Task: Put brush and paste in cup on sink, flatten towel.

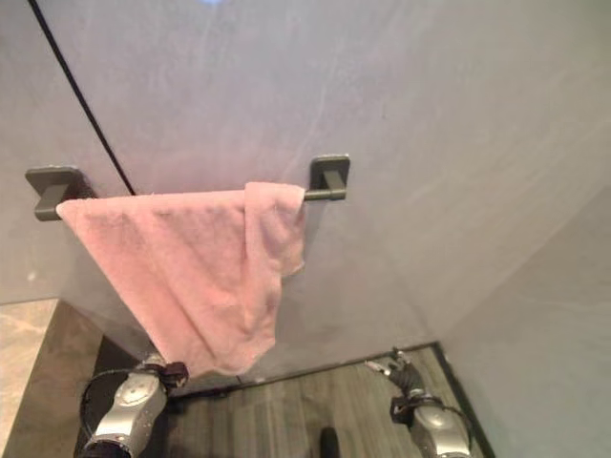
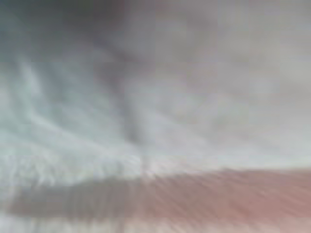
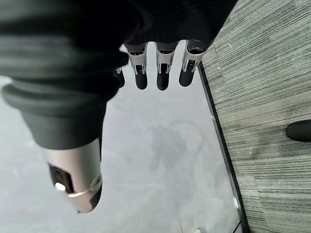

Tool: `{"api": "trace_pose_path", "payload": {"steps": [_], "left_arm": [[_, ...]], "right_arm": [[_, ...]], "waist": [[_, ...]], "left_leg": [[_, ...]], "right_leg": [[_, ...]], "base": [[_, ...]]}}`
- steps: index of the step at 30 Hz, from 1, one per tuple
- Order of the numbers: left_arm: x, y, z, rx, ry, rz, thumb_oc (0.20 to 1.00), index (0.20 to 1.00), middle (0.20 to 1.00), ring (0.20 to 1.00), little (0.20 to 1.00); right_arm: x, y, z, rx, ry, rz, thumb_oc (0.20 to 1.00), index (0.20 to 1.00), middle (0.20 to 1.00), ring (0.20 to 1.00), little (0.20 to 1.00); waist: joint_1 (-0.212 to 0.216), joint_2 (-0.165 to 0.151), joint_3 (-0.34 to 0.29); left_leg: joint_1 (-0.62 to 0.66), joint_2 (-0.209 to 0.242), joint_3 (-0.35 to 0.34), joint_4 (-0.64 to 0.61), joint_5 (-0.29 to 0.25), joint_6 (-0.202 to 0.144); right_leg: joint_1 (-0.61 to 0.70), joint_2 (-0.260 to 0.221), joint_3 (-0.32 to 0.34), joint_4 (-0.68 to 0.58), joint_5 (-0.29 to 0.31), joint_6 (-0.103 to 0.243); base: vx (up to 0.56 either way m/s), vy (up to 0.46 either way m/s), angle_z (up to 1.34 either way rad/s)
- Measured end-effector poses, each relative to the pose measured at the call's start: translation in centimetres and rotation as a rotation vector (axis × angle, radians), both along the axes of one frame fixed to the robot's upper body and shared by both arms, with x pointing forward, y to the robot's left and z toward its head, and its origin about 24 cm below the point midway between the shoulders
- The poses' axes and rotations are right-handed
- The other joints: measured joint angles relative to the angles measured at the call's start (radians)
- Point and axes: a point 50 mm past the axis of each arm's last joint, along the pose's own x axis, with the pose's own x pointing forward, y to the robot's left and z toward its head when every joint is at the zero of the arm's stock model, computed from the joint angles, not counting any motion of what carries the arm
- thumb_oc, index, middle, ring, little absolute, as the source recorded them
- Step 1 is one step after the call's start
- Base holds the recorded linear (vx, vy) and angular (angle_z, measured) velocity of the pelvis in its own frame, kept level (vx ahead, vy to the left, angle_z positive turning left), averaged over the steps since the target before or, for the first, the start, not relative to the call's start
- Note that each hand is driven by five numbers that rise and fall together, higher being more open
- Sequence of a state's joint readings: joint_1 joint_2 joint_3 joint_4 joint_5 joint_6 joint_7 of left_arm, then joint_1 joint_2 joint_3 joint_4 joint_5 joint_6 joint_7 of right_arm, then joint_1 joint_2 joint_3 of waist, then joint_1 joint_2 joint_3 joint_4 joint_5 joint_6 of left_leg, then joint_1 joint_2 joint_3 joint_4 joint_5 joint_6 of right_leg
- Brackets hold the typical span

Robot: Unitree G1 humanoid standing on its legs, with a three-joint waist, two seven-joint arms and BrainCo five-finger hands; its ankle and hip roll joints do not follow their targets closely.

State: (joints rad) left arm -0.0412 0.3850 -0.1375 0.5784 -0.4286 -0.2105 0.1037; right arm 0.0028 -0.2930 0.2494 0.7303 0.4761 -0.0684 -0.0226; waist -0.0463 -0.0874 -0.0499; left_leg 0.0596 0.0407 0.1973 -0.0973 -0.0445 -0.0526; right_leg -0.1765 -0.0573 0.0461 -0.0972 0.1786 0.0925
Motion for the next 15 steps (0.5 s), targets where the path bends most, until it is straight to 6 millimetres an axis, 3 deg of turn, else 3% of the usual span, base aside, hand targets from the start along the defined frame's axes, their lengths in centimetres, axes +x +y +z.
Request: {"api": "trace_pose_path", "payload": {"steps": [6, 15], "left_arm": [[-0.1, 0.2, -0.1, 0.015, 0.006, 0.013, 0.2, 0.2, 0.2, 0.2, 0.2], [-1.0, 1.7, -1.8, 0.112, 0.11, 0.083, 0.2, 0.2, 0.2, 0.2, 0.2]], "right_arm": [[-0.1, 0.1, -0.1, 0.0, 0.005, -0.006, 1.0, 1.0, 1.0, 1.0, 1.0], [-0.1, 0.3, -0.1, -0.01, 0.004, -0.007, 1.0, 1.0, 1.0, 1.0, 1.0]], "waist": [[-0.004, -0.002, -0.001], [-0.01, -0.006, -0.004]], "left_leg": [[0.007, -0.001, 0.007, 0.0, -0.003, 0.002], [0.008, 0.0, 0.008, 0.0, -0.003, 0.002]], "right_leg": [[0.003, 0.001, 0.007, 0.0, 0.0, 0.0], [0.004, 0.002, 0.008, 0.0, 0.0, 0.001]], "base": [[0.0, -0.002, -0.05], [0.0, 0.0, 0.0]]}}
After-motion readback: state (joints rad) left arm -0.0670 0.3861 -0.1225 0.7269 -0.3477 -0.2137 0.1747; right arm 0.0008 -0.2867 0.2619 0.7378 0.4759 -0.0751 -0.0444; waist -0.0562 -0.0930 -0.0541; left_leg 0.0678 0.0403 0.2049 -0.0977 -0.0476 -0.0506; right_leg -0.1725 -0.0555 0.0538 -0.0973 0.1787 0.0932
